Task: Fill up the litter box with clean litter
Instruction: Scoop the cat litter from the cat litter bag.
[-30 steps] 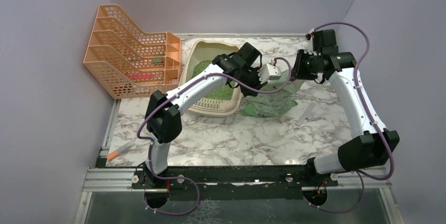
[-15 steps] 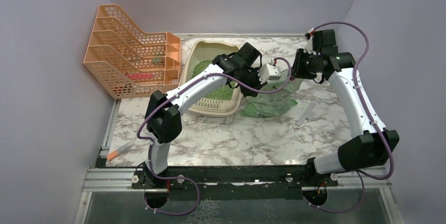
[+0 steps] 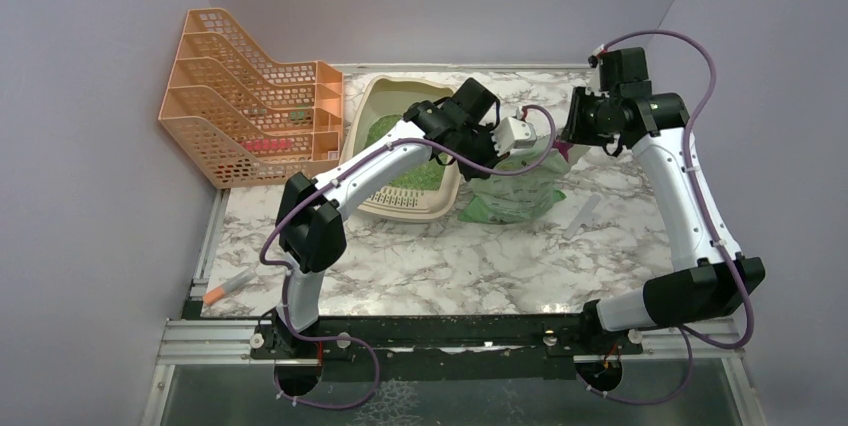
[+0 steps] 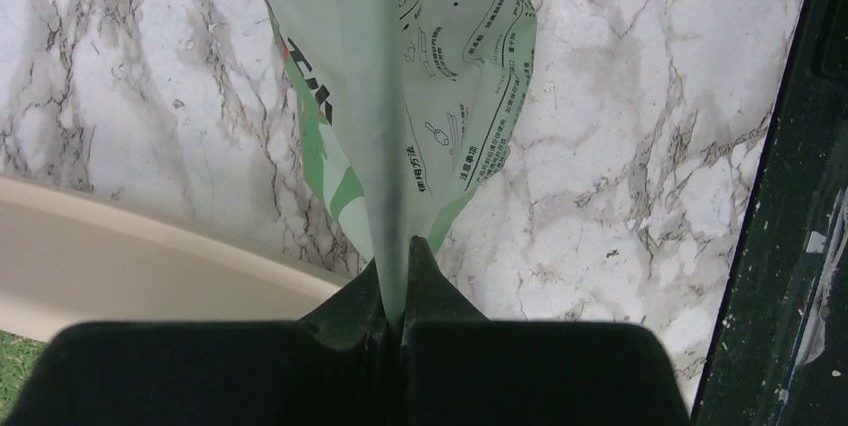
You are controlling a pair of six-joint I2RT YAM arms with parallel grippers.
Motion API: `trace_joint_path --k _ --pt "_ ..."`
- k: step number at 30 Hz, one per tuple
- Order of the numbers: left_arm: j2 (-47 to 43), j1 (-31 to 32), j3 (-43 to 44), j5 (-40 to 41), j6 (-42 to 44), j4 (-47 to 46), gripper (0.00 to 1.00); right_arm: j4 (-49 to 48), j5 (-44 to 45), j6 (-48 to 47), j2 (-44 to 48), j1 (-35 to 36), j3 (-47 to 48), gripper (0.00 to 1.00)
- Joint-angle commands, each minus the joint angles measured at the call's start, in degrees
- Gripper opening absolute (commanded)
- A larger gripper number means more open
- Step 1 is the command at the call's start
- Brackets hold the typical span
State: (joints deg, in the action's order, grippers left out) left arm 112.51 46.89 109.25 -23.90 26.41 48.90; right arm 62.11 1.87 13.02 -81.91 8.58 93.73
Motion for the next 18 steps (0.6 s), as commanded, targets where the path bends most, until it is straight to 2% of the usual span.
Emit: trace_joint_path --k 1,9,14,18 --pt "-1.02 0.48 2.31 0.28 0.15 -3.22 0.00 -7.24 -4.60 -5.36 0.32 0.00 -7.86 0.02" --pt "-0.83 -0.35 3.13 3.49 0.95 -8.98 0.00 -10.80 -10.47 -9.22 -3.84 -0.69 -9.47 0.02" --pt "0.43 -0.64 5.98 2.81 6.01 -9.31 0.00 -4.56 -8.58 -9.02 -4.69 -2.74 -3.06 0.02" --pt "2.86 -0.93 11.37 0.28 8.65 -9.66 0.00 -2.05 -10.68 -8.17 -2.79 -4.21 -1.59 0.02"
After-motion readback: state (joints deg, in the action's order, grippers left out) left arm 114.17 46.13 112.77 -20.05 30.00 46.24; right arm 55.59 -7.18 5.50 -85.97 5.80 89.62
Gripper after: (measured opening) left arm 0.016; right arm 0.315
